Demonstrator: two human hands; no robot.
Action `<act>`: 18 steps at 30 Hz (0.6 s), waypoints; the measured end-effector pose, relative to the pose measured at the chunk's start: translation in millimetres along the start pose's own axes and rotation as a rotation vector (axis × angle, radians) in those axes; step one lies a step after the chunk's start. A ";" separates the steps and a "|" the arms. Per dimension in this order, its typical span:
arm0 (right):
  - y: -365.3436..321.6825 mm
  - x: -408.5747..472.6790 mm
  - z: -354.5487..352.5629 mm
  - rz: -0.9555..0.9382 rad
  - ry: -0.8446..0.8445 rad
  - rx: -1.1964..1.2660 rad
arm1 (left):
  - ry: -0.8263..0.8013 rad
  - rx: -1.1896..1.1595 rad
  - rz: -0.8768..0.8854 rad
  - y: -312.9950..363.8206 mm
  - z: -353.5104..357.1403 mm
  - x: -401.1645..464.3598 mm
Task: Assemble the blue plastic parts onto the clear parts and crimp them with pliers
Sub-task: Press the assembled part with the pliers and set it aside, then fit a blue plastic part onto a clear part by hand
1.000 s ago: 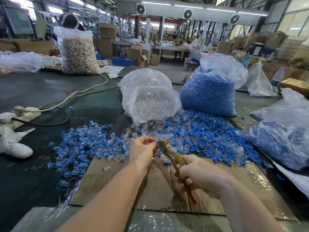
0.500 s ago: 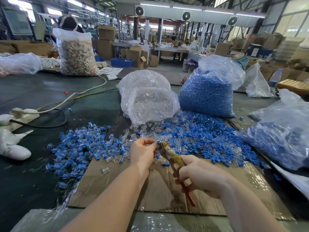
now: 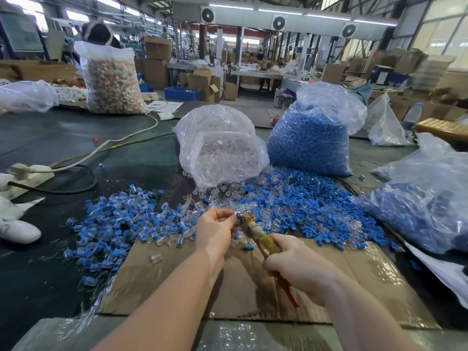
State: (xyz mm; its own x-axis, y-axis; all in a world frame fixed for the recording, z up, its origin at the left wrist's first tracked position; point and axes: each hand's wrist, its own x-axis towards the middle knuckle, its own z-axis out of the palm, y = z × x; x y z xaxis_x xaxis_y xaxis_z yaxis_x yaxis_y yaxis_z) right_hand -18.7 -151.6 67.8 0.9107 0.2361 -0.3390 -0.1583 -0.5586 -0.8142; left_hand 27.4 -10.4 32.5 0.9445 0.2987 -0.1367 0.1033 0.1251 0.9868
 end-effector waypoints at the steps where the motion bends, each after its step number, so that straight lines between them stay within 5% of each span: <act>1: 2.0 0.0 0.5 0.014 0.001 0.082 | 0.007 -0.002 0.000 0.5 -2.0 0.2; 5: 19.6 8.2 0.0 0.015 0.210 0.127 | 0.183 0.334 0.178 4.2 -22.2 11.1; 9: 44.9 16.2 -13.2 0.104 0.580 -0.490 | 0.369 0.906 0.388 6.3 -60.1 27.1; 12: 58.7 16.1 -20.1 0.231 0.643 -0.714 | 0.504 1.150 0.465 4.2 -83.6 38.6; 18: 75.0 19.6 -21.5 0.260 0.678 -0.792 | 0.473 1.383 0.349 -8.6 -109.3 51.2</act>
State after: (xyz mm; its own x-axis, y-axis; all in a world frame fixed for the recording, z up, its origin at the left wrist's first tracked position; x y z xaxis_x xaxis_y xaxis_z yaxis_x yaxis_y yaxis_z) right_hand -4.6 -206.0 10.2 0.9450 -0.3189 0.0731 -0.3074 -0.9419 -0.1352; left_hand 40.8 107.2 7.4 0.8259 0.4273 0.3678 0.3603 -0.9018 0.2387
